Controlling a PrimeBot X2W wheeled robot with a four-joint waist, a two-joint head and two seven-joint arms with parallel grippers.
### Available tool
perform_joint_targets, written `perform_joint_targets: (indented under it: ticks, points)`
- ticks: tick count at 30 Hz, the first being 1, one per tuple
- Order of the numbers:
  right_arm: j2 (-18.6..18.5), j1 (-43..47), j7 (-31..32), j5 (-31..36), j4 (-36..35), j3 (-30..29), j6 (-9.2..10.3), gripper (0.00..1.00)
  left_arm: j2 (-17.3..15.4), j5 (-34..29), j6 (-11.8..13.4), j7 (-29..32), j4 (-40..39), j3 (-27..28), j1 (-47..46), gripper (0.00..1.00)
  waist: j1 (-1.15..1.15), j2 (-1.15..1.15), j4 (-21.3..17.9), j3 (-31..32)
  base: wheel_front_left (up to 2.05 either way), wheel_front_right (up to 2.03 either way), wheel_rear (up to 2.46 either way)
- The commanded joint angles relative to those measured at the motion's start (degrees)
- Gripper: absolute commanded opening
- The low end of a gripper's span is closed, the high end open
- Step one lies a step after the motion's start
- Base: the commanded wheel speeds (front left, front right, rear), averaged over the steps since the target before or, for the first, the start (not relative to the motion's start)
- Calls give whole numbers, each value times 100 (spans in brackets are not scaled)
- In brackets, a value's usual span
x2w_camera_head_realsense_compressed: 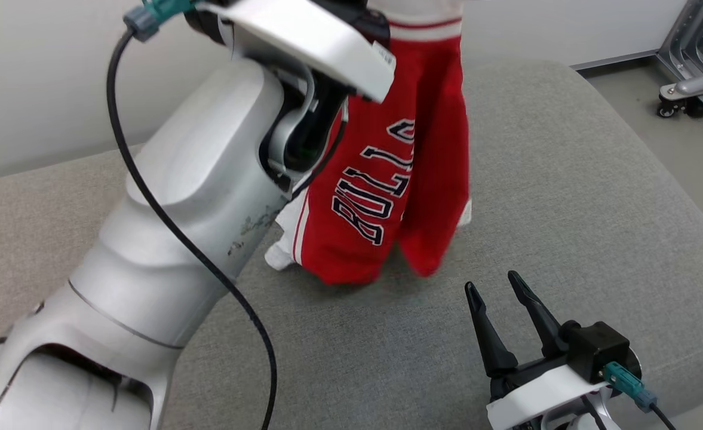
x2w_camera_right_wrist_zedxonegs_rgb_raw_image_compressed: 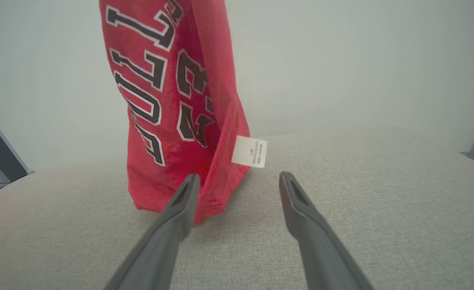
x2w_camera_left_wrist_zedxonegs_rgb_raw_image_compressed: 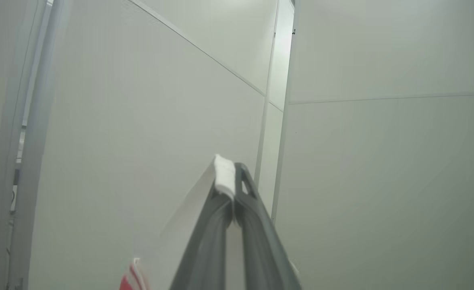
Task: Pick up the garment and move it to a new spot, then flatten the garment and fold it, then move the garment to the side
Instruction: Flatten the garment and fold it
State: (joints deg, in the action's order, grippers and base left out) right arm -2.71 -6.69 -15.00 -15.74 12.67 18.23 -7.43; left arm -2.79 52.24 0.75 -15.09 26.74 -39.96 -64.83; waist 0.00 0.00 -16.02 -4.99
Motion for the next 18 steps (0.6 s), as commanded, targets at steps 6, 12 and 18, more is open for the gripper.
perform_joint_targets:
  ticks: [6, 12, 18]
  points:
    - [-35, -117, -26, -65, 13, 40, -12, 100, -26, 260, 432, -10, -349, 228, -800, 0, 0, 0, -140, -124, 0, 0, 0]
    - [-35, -258, -26, -142, -21, 74, -12, 100, -19, 49, 776, -6, -187, 536, -594, 0, 0, 0, -104, -293, 0, 0, 0]
    - [-37, -169, -26, -143, -112, -148, -12, 100, -18, -492, 535, -8, 197, 958, 418, 0, 0, 0, 162, -496, 0, 0, 0]
